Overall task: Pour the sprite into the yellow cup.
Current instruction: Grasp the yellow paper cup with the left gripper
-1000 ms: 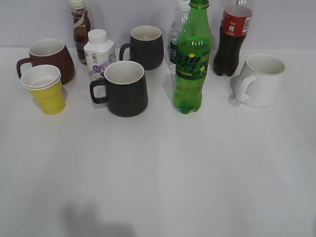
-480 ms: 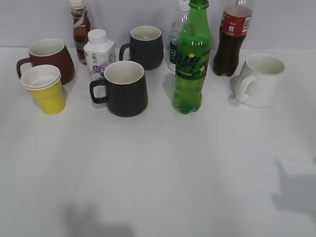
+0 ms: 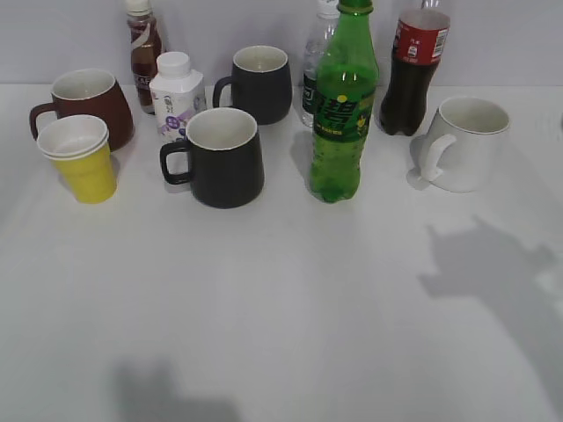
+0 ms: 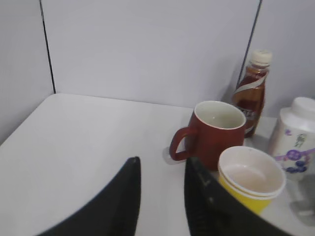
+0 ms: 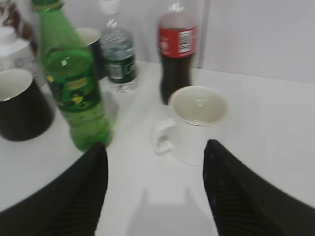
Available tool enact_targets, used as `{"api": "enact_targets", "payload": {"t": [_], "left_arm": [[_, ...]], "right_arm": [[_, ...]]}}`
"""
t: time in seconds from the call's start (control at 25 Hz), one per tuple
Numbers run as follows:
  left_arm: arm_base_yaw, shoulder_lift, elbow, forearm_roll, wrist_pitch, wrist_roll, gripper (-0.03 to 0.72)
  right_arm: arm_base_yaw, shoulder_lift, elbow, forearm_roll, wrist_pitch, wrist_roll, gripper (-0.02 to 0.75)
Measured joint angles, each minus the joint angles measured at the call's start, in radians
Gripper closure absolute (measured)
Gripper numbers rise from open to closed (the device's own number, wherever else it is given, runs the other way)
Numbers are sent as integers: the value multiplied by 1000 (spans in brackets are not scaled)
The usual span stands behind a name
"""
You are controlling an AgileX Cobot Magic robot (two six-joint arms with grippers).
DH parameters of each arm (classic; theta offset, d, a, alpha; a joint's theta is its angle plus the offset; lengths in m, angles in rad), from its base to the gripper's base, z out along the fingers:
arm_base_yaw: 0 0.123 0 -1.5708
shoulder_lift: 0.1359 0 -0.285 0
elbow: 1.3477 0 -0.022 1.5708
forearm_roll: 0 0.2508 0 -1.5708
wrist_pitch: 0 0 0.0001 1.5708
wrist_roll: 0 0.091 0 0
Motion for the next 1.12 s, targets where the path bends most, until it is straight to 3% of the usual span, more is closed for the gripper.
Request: {"api": "enact_targets", "payload": {"t": [0.24, 0.44, 0.6, 0.76, 0.84, 1.12], "left_arm": [[-108, 213, 4, 80, -52, -49, 430], [-216, 321, 48, 91, -142, -81, 402], [-226, 497, 65, 120, -370, -82, 323], [-228, 726, 65, 185, -725, -88, 123], [-229, 847, 65, 188, -854, -119, 62], [-229, 1113, -15, 257, -1026, -148, 36]], "right_arm": [[106, 257, 1, -11, -180, -11, 290], [126, 427, 1, -14, -333, -13, 291], [128, 491, 1, -17, -443, 18, 292], [128, 505, 1, -18, -506, 41, 281], [128, 506, 1, -18, -529, 55, 251], [128, 506, 1, -18, -541, 67, 204]]}}
